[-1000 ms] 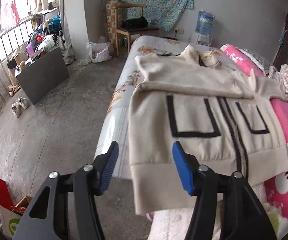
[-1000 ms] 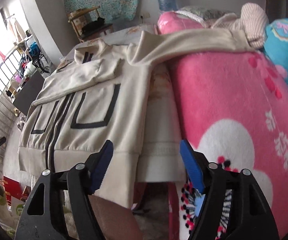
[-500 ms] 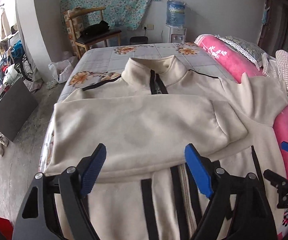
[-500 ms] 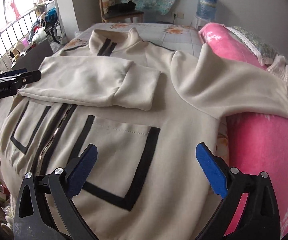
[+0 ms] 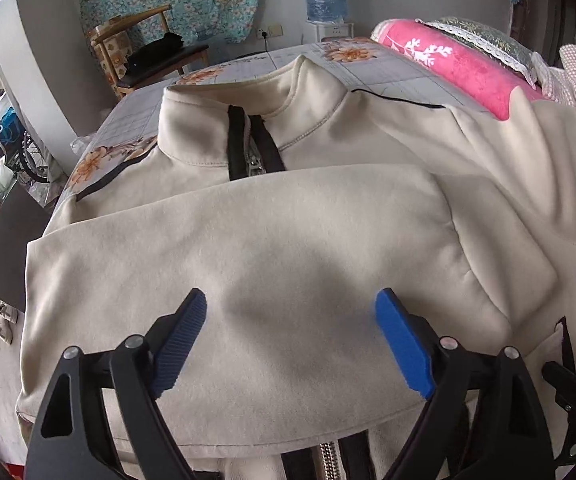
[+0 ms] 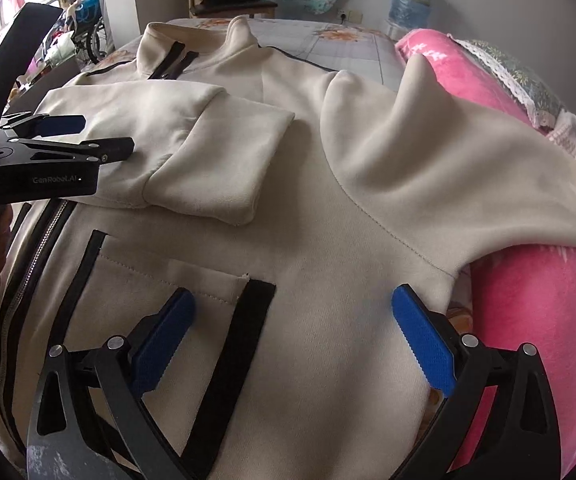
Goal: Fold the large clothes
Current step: 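Open both tools and move them over the jacket front, then grasp the sleeve cuff with the right tool and lift it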
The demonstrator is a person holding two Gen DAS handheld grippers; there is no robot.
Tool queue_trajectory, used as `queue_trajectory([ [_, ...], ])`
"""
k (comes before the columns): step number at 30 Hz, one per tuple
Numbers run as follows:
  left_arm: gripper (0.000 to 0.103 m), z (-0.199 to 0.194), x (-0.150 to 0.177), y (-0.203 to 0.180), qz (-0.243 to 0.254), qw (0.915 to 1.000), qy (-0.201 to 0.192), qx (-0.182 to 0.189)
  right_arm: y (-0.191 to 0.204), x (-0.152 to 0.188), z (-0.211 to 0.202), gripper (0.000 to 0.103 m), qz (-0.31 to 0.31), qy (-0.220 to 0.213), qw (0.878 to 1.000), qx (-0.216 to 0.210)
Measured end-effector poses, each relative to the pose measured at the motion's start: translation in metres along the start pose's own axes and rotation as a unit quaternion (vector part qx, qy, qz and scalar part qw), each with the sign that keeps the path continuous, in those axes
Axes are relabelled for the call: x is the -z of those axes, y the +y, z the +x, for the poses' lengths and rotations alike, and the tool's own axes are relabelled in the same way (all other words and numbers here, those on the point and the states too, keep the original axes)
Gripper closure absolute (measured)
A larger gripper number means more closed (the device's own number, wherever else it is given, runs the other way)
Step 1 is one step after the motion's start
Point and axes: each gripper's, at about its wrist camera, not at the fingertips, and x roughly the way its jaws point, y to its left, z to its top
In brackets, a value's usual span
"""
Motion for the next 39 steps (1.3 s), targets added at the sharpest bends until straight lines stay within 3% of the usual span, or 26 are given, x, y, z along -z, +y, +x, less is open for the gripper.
queue_trajectory([
  [2, 0.007, 0.002, 0.002, 0.004, -0.011, 0.9999, -0.003, 0.001, -0.002, -0.002, -0.001, 0.008, -0.016, 0.007, 1.0, -0.015],
  [5, 0.005, 0.006, 0.004, 0.015, -0.043, 0.9988, 0.002, 0.022, -0.019, -0.008, -0.02, 0.008, -0.006, -0.008, 0.999, -0.047],
  [9, 0.004, 0.006, 0.007, 0.015, -0.046, 0.9987, -0.006, 0.023, -0.086, -0.018, -0.055, 0.008, 0.081, -0.049, 0.995, -0.041],
  [12, 0.004, 0.005, 0.008, 0.015, -0.046, 0.9986, -0.009, 0.024, -0.159, -0.021, -0.068, 0.008, 0.169, -0.057, 0.984, -0.025],
  [16, 0.004, 0.005, 0.008, 0.015, -0.046, 0.9986, -0.009, 0.024, -0.261, -0.013, -0.071, 0.01, 0.295, -0.064, 0.953, -0.012],
  [21, 0.004, 0.005, 0.008, 0.016, -0.046, 0.9986, -0.01, 0.024, -0.356, -0.001, -0.054, 0.023, 0.413, -0.06, 0.909, 0.002],
  [26, 0.004, 0.005, 0.008, 0.016, -0.046, 0.9986, -0.01, 0.024, -0.41, 0.013, -0.024, 0.04, 0.514, -0.055, 0.856, -0.008],
  [30, 0.004, 0.005, 0.008, 0.016, -0.046, 0.9986, -0.01, 0.024, -0.432, 0.019, -0.005, 0.05, 0.547, -0.06, 0.835, -0.002],
  [35, 0.004, 0.005, 0.008, 0.015, -0.046, 0.9986, -0.01, 0.024, -0.438, 0.023, -0.004, 0.071, 0.554, -0.075, 0.829, 0.019],
  [36, 0.004, 0.005, 0.008, 0.015, -0.046, 0.9986, -0.01, 0.024, -0.437, 0.024, -0.006, 0.08, 0.552, -0.079, 0.83, 0.023],
  [39, 0.004, 0.005, 0.008, 0.016, -0.046, 0.9986, -0.011, 0.024, -0.43, 0.024, -0.022, 0.089, 0.537, -0.098, 0.837, 0.029],
])
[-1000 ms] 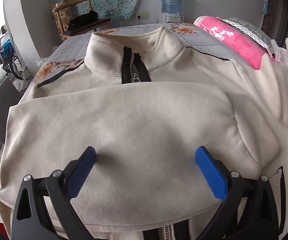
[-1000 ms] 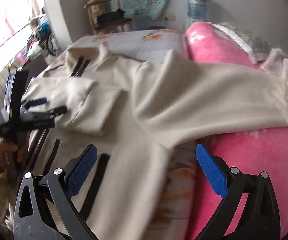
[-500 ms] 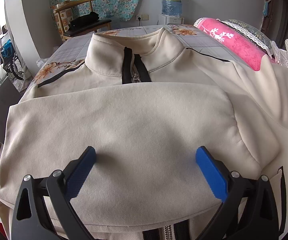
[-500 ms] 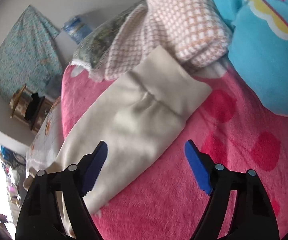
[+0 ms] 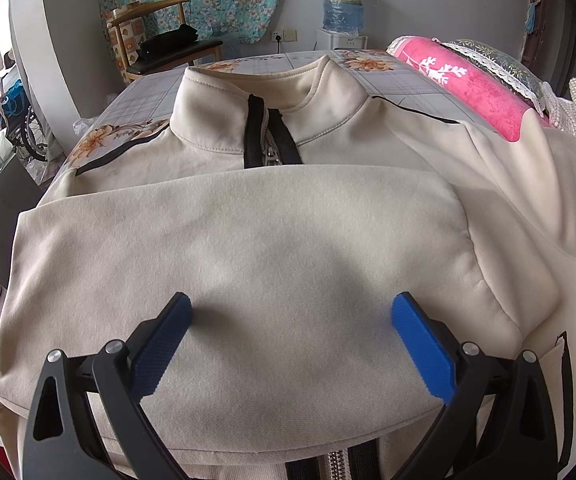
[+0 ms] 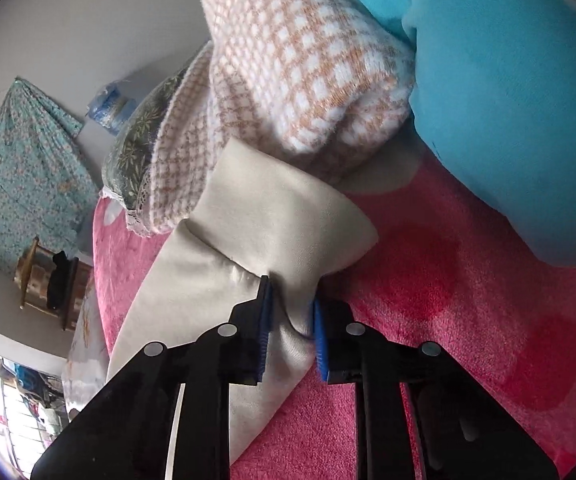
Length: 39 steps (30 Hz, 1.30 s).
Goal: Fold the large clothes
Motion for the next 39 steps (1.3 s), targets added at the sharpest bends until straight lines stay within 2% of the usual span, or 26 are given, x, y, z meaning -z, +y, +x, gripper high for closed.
queue_trajectory([
  [4, 0.004, -0.002, 0.0, -0.001, 0.0, 1.0, -0.001, 0.001, 0.03, 0.003, -0.038, 0.09, -0.06, -0.043, 0.997, -0.005],
  [8, 0.004, -0.003, 0.001, 0.0, 0.0, 1.0, -0.003, 0.002, 0.067, 0.01, -0.087, 0.091, -0.102, -0.07, 0.991, -0.053],
  [12, 0.004, -0.003, 0.001, 0.0, 0.001, 1.0, -0.003, 0.003, 0.111, 0.029, -0.141, 0.092, -0.158, -0.094, 0.978, -0.104],
  [15, 0.004, -0.003, 0.001, 0.0, 0.002, 1.0, -0.003, 0.005, 0.145, 0.049, -0.171, 0.093, -0.19, -0.094, 0.966, -0.15],
  [21, 0.005, -0.012, 0.003, 0.013, -0.016, 0.9994, -0.007, 0.029, 0.209, 0.104, -0.202, 0.095, -0.261, -0.058, 0.935, -0.234],
  [24, 0.008, -0.026, 0.006, 0.025, -0.035, 0.9986, -0.019, 0.036, 0.231, 0.134, -0.202, 0.095, -0.286, -0.025, 0.919, -0.271],
  [27, 0.017, -0.039, 0.009, 0.038, -0.048, 0.9977, -0.019, 0.044, 0.256, 0.17, -0.187, 0.095, -0.309, 0.014, 0.904, -0.296],
  [29, 0.028, -0.048, 0.011, 0.047, -0.054, 0.9971, -0.018, 0.051, 0.27, 0.195, -0.172, 0.095, -0.326, 0.041, 0.894, -0.305],
  [34, 0.049, -0.055, 0.021, 0.074, -0.081, 0.9942, 0.01, 0.07, 0.293, 0.263, -0.129, 0.095, -0.357, 0.104, 0.876, -0.307],
  [37, 0.056, -0.053, 0.035, 0.09, -0.096, 0.9919, 0.033, 0.077, 0.303, 0.307, -0.109, 0.095, -0.389, 0.122, 0.866, -0.289],
  [39, 0.057, -0.053, 0.041, 0.099, -0.107, 0.9898, 0.04, 0.085, 0.306, 0.339, -0.101, 0.095, -0.412, 0.136, 0.859, -0.272],
])
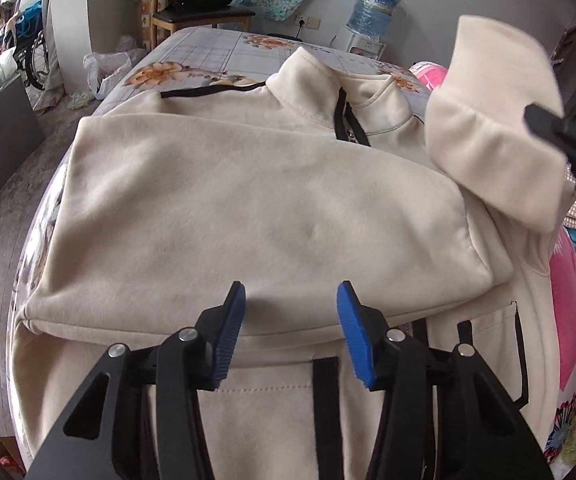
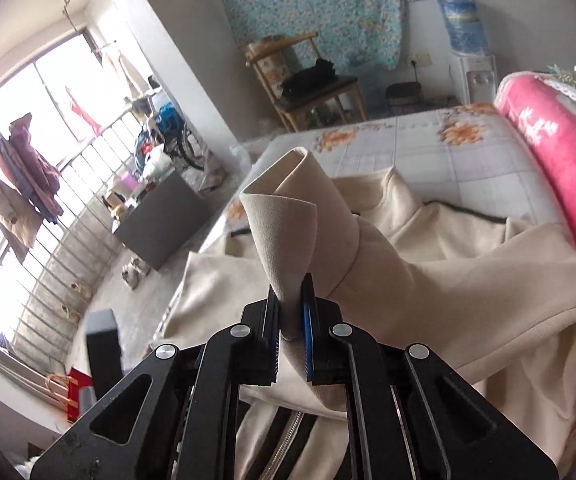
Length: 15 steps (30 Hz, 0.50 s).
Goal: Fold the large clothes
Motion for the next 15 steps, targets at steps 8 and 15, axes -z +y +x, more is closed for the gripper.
queue_trajectory([
  [8, 0.057, -0.024, 0.003, 0.03, -0.05, 0.9949, -0.021, 0.085, -0.003, 0.047, 0.032, 0.043, 0.015, 0.113, 0.993, -0.039],
  [15, 0.057, -0.015, -0.017, 0.017, -0.085, 0.9833, 0.002, 0.161, -0.058, 0.05, -0.042, 0.039, 0.055, 0.053, 0.994, -0.071],
])
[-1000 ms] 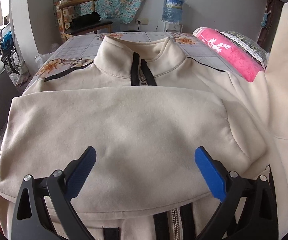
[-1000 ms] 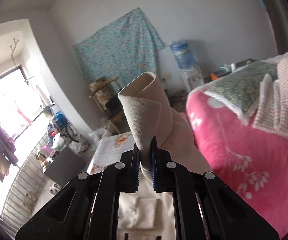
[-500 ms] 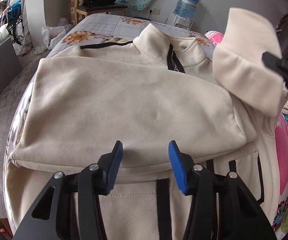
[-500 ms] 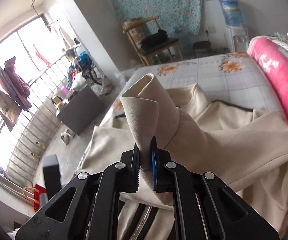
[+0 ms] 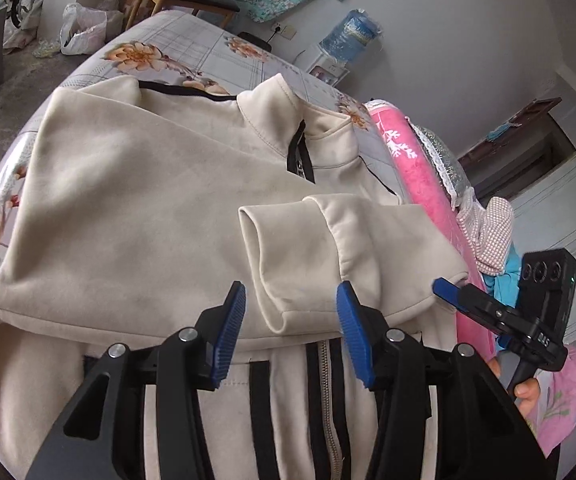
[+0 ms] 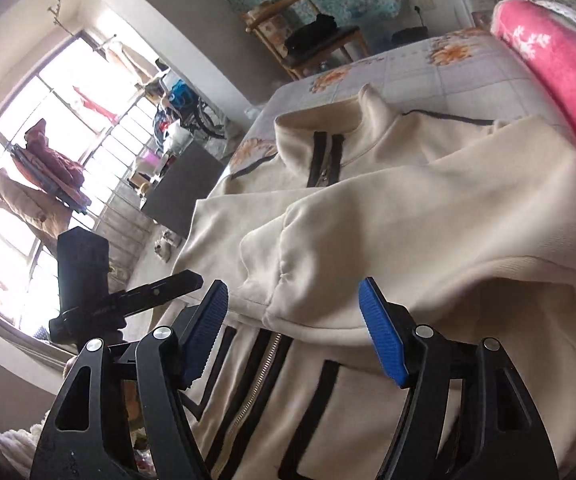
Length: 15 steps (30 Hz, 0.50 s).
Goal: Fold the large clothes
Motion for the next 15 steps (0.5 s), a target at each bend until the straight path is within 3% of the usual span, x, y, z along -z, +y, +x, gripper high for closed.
queue_trajectory([
  [4, 0.057, 0.035, -0.008, -0.003, -0.022, 0.9987, 0.04, -0.021, -0.026, 0.014, -0.041, 0.061, -0.001, -0.037, 0.997, 0.067],
  [6, 0.058, 0.049, -0.01, -0.002, -0.029, 0.9978, 0.046, -0.04, -0.039, 0.02, -0.05, 0.077, -0.001, -0.044, 0.994, 0.101],
  [7, 0.058, 0.05, -0.01, -0.005, -0.024, 0.998, 0.033, -0.049, -0.045, 0.023, -0.056, 0.078, -0.001, -0.054, 0.991, 0.123],
  [11, 0.092, 0.06, -0.011, -0.015, -0.001, 0.995, 0.031, -0.095, -0.065, 0.02, -0.077, 0.082, 0.015, -0.093, 0.986, 0.139],
  [15, 0.096, 0.044, -0.017, -0.026, 0.026, 0.9949, 0.004, -0.098, -0.07, 0.016, -0.072, 0.083, 0.007, -0.084, 0.988, 0.132],
])
